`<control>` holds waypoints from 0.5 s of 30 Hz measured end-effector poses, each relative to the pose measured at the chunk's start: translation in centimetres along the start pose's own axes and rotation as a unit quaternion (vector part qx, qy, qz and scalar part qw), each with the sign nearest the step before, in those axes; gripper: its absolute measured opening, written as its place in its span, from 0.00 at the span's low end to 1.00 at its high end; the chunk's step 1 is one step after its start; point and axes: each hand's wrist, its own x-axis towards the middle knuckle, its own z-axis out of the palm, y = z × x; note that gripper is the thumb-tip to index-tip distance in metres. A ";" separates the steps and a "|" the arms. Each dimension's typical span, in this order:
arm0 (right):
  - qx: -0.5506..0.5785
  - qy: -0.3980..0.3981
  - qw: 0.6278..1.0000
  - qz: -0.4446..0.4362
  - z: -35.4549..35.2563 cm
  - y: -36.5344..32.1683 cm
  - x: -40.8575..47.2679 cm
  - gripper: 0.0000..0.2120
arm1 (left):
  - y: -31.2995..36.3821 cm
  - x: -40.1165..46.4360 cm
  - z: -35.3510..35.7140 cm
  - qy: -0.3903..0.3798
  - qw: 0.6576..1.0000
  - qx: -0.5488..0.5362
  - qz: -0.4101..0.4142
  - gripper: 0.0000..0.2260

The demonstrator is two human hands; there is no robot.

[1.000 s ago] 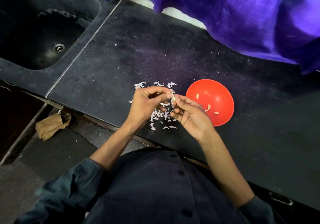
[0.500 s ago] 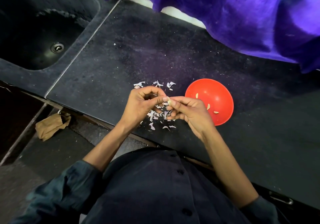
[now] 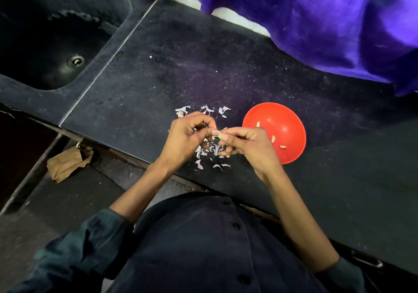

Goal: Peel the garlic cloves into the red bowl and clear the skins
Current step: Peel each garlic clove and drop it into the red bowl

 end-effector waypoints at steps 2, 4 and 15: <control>0.010 0.005 1.000 0.001 0.2 0.0 -0.1 0.12 | 0.1 -0.1 0.2 0.010 0.999 0.033 0.020 0.03; 0.012 0.010 1.000 0.002 0.3 0.1 -0.1 0.13 | 0.1 -0.3 0.4 0.016 0.997 0.063 0.037 0.02; 0.144 0.023 0.988 0.056 0.9 0.1 -0.3 0.08 | 0.1 -0.5 1.2 0.067 0.982 0.150 0.096 0.04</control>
